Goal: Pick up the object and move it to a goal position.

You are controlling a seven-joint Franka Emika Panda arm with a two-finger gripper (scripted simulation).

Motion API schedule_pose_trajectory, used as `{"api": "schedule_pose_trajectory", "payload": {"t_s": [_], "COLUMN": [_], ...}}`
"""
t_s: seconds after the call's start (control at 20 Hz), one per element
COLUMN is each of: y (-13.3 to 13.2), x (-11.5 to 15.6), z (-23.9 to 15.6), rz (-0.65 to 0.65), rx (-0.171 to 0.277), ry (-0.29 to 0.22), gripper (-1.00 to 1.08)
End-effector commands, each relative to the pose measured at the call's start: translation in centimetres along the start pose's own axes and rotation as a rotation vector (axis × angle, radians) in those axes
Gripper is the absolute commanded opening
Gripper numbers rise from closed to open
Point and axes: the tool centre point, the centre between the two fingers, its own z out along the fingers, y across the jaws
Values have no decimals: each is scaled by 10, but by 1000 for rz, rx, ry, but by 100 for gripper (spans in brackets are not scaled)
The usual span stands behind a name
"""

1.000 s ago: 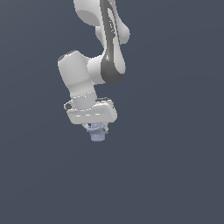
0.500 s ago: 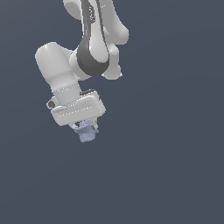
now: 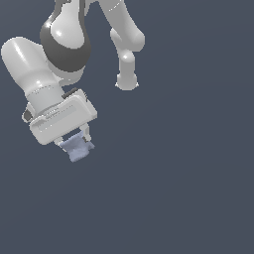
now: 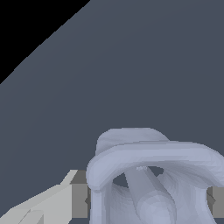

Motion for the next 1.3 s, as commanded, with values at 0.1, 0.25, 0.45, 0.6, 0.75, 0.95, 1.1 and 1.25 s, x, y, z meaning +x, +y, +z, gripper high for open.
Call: {"api": "schedule_pose_trajectory", "payload": {"t_s": [0.1,0.25,0.45,0.6,0.75,0.95,1.1,1.25], "y": [9,16,23,28,31,34,35,36], "x": [26,42,61,73,81,89,93,95], "z": [-22,-36,-52,-61,-67,-73,-75,-77], "rz": [-54,-87,-125,-147,-164,-179,-186,-189], "rx": [73,119,174,206,230,253,264,270], "ry": [40,63,89,104,115,125,129,131], "gripper": [-100,-100,-100,-100,-100,-100,-100,-100]}}
